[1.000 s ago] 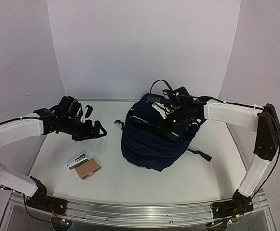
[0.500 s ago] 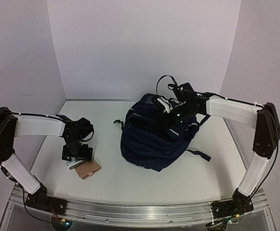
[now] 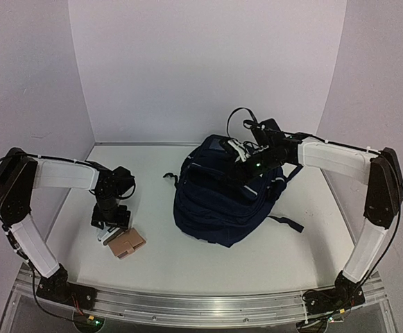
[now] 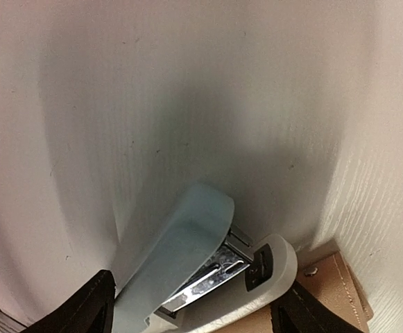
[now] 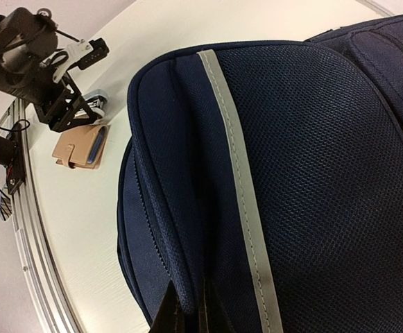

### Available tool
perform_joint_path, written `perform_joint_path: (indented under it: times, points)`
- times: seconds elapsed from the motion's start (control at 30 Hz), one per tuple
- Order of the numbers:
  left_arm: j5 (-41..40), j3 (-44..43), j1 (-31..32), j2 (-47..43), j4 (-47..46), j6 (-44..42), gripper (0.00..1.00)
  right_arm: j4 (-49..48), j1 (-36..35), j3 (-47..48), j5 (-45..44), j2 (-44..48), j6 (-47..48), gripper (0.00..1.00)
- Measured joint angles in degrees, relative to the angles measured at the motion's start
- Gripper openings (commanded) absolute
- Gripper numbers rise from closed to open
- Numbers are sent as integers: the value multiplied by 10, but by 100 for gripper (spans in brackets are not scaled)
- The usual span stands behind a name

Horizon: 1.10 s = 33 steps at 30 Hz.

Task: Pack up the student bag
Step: Pick up the stationery from the center of the board.

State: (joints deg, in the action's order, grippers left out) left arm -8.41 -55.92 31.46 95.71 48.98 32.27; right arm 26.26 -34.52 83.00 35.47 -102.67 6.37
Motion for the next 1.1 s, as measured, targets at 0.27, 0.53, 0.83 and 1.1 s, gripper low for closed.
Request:
perform_joint_path:
  times: [0.27, 0.53, 0.83, 1.1]
  points:
    - [70, -2, -43, 31, -25, -41, 52, 0, 1, 0, 3, 0, -1, 0]
    - [102, -2, -47, 24, -52, -48, 32, 5, 5, 16, 19, -6, -19, 0]
    - [154, -66, -37, -145, -103, -6, 28, 8, -19, 92, 28, -63, -84, 0]
    - [167, -163, 46, -137, -178, 51, 28, -19, -38, 183, 26, -119, -178, 0]
